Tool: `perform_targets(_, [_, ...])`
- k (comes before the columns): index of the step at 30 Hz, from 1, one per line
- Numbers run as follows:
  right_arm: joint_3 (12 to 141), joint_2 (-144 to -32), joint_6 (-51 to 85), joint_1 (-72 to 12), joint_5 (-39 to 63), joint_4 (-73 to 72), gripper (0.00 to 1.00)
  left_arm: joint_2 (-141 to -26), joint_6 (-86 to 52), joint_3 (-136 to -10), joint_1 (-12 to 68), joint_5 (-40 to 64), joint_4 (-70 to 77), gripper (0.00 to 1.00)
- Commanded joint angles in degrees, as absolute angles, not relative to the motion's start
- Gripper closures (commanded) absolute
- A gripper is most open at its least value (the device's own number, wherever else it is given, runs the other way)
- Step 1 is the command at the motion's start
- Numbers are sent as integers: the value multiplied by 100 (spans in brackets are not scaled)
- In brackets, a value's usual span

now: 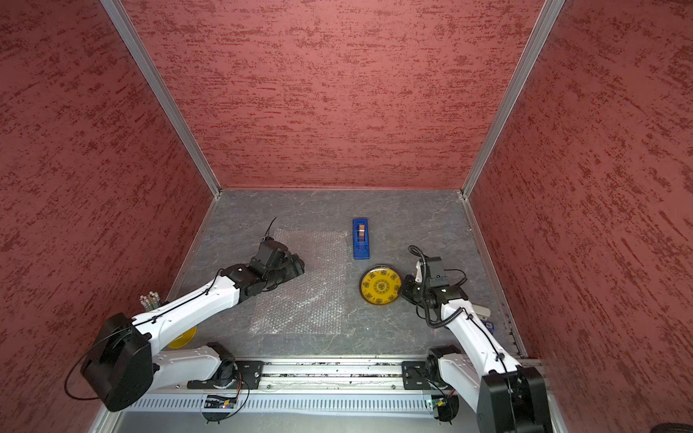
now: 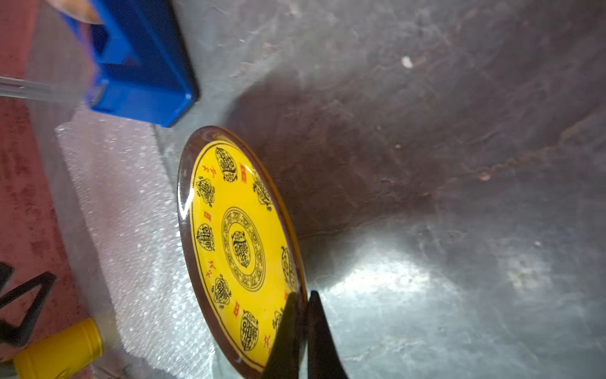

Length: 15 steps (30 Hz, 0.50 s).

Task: Wrap dinner plates in bubble wrap
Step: Pick up the plate from the center of the board, then place the plate on the bubble wrap.

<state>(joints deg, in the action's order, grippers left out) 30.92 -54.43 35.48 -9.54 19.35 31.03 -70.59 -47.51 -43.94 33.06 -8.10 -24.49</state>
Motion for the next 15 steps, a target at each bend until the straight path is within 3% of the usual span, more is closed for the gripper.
perform_targets(1, [3692,-4955,3353,-1324,2430,3513,100,-6796,-4852,-4678,3279,-815,-2663,11])
perform_targets(7, [3913,-5651,4215,-2542,2319,2450,100,-6550,-4803,-4754,3208,-844,-2666,11])
perform_targets(11, [4587,-7243,4491,-3488,1971,1309,100,-6489,-4802,-4613,2959,-660,-2629,11])
perform_targets(15, [5374,-8713,4580,-3932,2088,657,100,-6452,-4792,-4492,2653,-468,-2646,13])
